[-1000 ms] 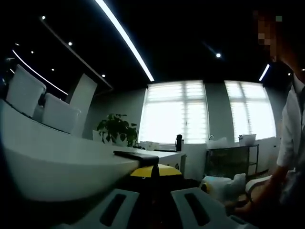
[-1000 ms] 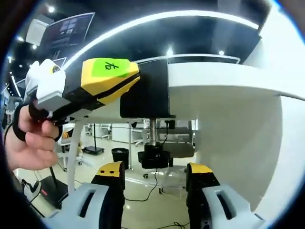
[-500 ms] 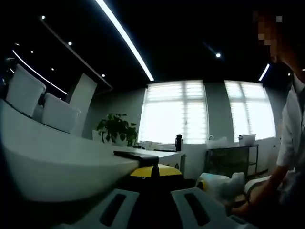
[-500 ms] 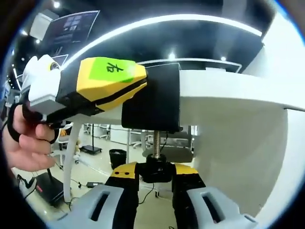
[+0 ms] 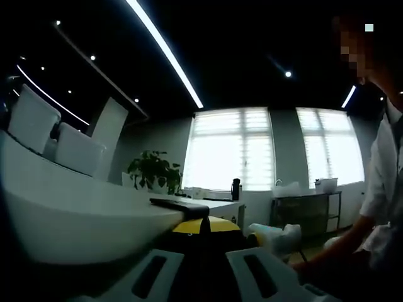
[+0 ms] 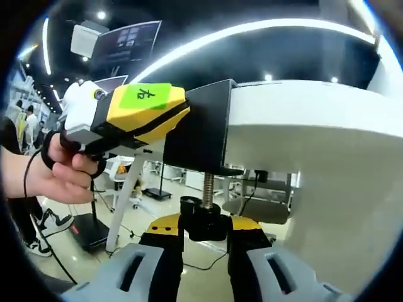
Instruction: Clamp the fixed fixture on the desktop, loosen the retaining clip, secure it to the edge of the desk, and tighten the retaining clip.
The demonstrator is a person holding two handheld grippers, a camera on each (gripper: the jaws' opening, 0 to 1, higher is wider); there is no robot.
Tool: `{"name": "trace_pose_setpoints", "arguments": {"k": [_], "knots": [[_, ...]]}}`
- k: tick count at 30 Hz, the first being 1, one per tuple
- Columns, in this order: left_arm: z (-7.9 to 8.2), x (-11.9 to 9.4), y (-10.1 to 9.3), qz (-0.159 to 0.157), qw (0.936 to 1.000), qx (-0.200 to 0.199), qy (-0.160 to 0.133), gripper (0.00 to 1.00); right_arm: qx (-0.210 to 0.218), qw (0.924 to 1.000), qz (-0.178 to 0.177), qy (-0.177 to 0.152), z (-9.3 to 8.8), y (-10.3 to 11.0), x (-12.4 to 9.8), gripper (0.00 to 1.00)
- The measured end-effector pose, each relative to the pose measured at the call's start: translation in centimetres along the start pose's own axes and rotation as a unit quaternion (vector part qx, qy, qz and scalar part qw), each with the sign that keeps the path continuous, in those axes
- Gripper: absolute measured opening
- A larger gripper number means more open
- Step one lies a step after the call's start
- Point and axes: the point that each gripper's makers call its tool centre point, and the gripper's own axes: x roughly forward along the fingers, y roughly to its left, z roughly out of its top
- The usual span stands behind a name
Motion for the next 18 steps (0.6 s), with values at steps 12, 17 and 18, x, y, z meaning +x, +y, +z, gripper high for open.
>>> {"name": "trace_pose_setpoints", "arguments": {"k": [12, 17, 18], "knots": [[0.0, -0.1, -0.1, -0.003, 1.0000, 0.009, -0.002, 0.02, -0.024, 0.9940, 0.106, 0.013, -0.1, 0.8, 0.5, 0.26], [0.0, -0.1, -0.1, -0.002, 1.0000, 0.004, -0.003, 0.02, -0.017, 0.9920, 0.124, 0.014, 0.0, 1.6, 0.5, 0.26], [0.0, -0.1, -0.1, -0.003, 1.0000, 0.003, -0.004, 0.02, -0.015, 0.9920, 0.124, 0.013, 0.0, 1.6, 0.4, 0.26]]}}
